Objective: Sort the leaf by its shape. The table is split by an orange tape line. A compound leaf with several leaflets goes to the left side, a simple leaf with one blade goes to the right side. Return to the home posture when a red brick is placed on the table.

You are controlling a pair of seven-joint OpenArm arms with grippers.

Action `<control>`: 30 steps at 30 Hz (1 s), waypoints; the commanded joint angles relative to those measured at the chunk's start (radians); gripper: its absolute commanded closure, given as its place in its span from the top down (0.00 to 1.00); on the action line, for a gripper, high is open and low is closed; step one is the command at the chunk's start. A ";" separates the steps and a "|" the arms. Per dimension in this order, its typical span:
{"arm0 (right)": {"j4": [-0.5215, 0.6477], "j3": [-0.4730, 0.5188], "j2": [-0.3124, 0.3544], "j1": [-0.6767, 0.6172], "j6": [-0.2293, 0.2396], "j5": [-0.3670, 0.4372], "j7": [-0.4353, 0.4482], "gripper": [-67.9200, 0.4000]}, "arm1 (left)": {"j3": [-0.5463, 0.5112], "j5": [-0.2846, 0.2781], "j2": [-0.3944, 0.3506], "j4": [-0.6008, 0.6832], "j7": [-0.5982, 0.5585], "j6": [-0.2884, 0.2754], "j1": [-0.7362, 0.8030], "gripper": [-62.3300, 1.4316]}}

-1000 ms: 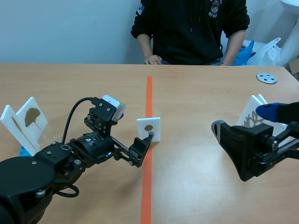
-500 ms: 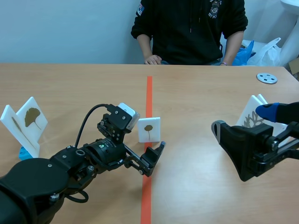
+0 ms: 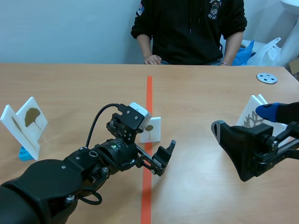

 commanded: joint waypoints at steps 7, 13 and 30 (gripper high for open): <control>0.020 0.008 0.011 0.001 0.000 0.008 0.011 1.00 | -0.003 -0.007 0.009 0.015 0.002 0.012 -0.006 0.81; 0.020 0.008 0.011 0.001 0.000 0.009 0.011 1.00 | -0.003 -0.007 0.009 0.013 0.011 0.014 -0.006 0.62; 0.020 0.008 0.011 0.001 0.000 0.012 0.011 1.00 | -0.003 -0.098 0.026 -0.089 0.005 0.086 -0.042 0.46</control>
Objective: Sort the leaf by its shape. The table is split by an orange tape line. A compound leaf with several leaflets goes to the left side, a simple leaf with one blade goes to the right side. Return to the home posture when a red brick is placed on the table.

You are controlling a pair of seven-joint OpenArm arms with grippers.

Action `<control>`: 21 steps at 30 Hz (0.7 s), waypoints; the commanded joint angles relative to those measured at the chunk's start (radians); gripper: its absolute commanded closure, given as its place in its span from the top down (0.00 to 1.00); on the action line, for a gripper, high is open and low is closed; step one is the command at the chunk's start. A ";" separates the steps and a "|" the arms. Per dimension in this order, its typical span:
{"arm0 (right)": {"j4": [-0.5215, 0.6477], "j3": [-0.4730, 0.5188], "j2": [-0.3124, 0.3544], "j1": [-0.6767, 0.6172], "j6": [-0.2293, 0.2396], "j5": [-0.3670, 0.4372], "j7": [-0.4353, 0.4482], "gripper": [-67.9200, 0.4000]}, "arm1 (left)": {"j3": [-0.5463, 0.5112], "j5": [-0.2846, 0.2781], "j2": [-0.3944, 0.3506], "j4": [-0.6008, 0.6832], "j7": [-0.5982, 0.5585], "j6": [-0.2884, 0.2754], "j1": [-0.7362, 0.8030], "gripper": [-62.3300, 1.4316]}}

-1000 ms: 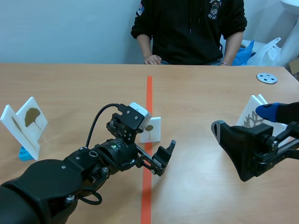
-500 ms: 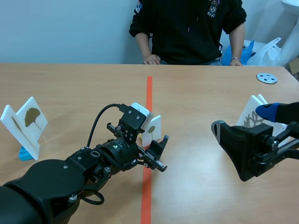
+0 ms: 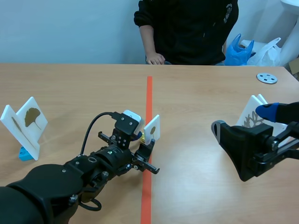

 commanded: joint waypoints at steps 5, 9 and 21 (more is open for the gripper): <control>0.020 0.008 0.010 0.001 0.000 0.011 0.011 1.00 | -0.003 -0.024 0.039 0.024 -0.021 0.002 -0.017 0.46; 0.020 0.008 0.010 0.001 0.000 0.011 0.011 1.00 | -0.003 -0.025 0.054 0.024 -0.021 0.005 -0.017 0.36; 0.020 0.008 0.010 0.001 0.000 0.011 0.011 1.00 | -0.013 -0.023 0.080 0.027 -0.020 0.042 -0.016 0.10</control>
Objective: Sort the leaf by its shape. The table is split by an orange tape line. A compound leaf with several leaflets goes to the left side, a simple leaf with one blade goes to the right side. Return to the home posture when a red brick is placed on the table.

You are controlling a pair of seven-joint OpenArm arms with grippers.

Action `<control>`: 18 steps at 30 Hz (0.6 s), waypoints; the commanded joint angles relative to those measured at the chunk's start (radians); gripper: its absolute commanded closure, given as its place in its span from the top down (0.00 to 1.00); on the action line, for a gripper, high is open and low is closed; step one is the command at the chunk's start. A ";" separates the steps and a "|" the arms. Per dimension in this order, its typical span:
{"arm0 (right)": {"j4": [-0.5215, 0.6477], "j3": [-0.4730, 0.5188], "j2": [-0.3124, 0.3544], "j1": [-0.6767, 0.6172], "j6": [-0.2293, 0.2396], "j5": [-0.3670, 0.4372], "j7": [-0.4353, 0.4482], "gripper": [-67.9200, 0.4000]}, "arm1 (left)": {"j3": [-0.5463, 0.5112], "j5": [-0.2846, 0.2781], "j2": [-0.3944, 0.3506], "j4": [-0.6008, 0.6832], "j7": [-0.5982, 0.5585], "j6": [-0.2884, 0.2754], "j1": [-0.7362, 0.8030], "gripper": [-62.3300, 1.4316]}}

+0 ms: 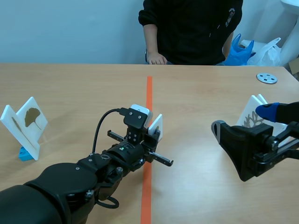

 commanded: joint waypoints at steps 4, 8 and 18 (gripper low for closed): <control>0.020 0.008 0.011 0.001 0.000 0.011 0.011 1.00 | -0.003 0.004 0.000 0.090 0.041 0.021 0.001 0.10; 0.020 0.008 0.011 0.004 0.000 0.011 0.016 1.00 | -0.003 0.004 -0.035 0.256 0.154 0.024 0.056 0.11; 0.020 0.008 0.011 0.007 0.000 0.011 0.016 1.00 | -0.020 0.000 -0.193 0.718 0.296 0.028 0.335 0.11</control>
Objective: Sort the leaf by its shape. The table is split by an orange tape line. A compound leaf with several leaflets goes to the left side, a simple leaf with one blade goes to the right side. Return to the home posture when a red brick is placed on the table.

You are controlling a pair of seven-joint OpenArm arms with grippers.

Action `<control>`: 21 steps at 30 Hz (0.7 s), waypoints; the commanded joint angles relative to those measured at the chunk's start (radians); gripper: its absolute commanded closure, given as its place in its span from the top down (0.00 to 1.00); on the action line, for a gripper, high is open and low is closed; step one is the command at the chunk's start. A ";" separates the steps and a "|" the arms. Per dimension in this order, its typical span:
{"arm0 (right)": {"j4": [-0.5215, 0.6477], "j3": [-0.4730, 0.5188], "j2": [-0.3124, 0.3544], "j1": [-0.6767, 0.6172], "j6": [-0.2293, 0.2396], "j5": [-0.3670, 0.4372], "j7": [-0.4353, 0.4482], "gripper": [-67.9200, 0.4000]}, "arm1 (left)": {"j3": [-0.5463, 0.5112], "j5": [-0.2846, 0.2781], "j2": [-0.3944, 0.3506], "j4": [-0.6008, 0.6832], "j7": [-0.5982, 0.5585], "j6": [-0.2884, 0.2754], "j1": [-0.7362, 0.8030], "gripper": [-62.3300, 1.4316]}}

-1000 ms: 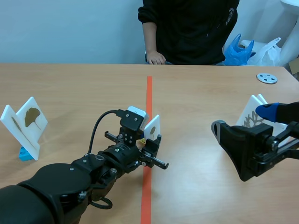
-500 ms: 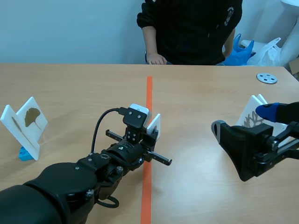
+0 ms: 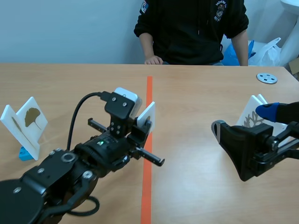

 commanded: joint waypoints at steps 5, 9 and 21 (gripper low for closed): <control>0.020 0.008 0.011 0.006 0.000 0.011 0.015 1.00 | -0.090 -0.007 -0.050 0.225 -0.007 0.009 0.184 0.11; 0.020 0.008 0.011 0.006 0.000 0.011 0.014 1.00 | -0.166 -0.007 -0.066 0.356 -0.005 0.018 0.307 0.11; 0.020 0.008 0.011 0.006 0.000 0.011 0.014 1.00 | -0.445 -0.124 -0.065 0.348 -0.010 0.026 0.416 0.11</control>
